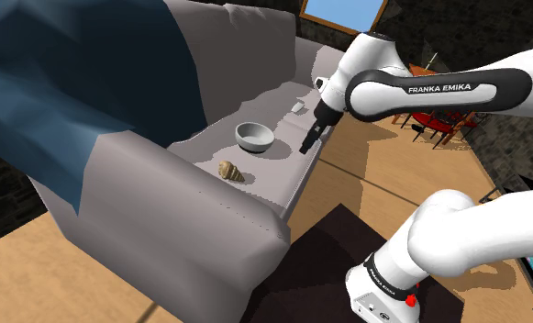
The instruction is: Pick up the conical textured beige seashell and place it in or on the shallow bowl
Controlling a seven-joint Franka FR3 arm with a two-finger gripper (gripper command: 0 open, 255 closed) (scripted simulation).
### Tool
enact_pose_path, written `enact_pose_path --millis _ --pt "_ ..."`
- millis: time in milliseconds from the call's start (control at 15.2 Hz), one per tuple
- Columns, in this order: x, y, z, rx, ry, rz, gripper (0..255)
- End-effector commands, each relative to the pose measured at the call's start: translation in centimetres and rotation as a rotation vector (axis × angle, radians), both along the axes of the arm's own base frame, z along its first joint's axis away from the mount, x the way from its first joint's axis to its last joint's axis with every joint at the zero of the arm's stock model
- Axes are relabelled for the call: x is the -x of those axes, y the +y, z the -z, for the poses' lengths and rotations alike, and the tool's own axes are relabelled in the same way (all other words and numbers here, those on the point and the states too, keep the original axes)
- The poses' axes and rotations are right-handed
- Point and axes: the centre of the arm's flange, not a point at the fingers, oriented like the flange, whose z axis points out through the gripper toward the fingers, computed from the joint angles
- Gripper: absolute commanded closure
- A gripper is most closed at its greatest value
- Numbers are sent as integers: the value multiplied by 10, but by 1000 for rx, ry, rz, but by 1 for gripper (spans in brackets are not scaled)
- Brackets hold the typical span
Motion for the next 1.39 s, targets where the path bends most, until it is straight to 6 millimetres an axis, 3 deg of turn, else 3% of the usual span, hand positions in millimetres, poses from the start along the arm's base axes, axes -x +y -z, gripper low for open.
enact_pose_path --millis 0,1320 --pt "-17 -6 26 -7 -18 -20 0" --pt "-162 -17 237 -79 -163 -216 0"
